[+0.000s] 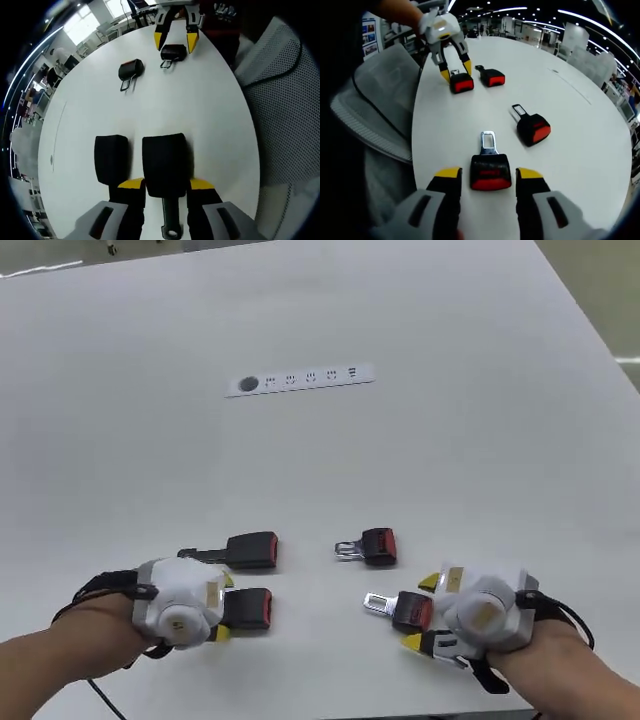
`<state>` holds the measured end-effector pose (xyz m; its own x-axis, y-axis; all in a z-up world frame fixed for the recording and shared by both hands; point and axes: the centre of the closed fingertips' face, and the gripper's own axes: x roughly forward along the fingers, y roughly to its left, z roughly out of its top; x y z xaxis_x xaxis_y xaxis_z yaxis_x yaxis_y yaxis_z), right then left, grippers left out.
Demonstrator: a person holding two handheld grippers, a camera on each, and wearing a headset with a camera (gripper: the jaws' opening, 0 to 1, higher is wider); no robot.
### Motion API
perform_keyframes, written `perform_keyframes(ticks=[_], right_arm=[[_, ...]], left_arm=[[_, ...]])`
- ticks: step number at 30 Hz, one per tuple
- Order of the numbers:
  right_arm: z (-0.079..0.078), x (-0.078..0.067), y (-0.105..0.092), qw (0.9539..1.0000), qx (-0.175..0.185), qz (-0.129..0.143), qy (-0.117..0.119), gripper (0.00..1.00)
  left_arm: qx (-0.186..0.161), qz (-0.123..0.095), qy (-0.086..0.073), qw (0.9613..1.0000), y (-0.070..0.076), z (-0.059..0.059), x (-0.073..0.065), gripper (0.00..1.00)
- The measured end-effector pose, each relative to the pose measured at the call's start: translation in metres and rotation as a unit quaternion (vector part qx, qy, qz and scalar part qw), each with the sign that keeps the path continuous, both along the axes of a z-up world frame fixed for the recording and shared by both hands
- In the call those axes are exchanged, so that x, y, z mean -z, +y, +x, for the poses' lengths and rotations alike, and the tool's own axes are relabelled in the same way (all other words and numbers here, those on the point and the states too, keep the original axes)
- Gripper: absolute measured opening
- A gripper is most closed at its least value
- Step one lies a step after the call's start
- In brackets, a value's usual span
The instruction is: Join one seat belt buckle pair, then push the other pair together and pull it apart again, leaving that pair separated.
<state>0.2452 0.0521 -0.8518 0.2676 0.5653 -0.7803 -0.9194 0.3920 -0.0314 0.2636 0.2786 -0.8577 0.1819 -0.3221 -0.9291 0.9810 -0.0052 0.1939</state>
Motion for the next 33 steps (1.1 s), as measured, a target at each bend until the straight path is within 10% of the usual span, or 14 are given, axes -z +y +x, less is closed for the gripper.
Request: perform_keyframes(ticks=[22,33], right_arm=[[0.001,0.012,0.009,0.9867,-0.15,-0.037,0.051,0.34],[0.001,0.012,0.01,0.9866,-0.147,-0.046,0.053,0.34]], left_arm=[[0.008,0.035,0.025,0.999,0.0,0.001,0.003,0.32],[0.0,0.032,0.03,0.999,-0.001,0.0,0.004,0.31]])
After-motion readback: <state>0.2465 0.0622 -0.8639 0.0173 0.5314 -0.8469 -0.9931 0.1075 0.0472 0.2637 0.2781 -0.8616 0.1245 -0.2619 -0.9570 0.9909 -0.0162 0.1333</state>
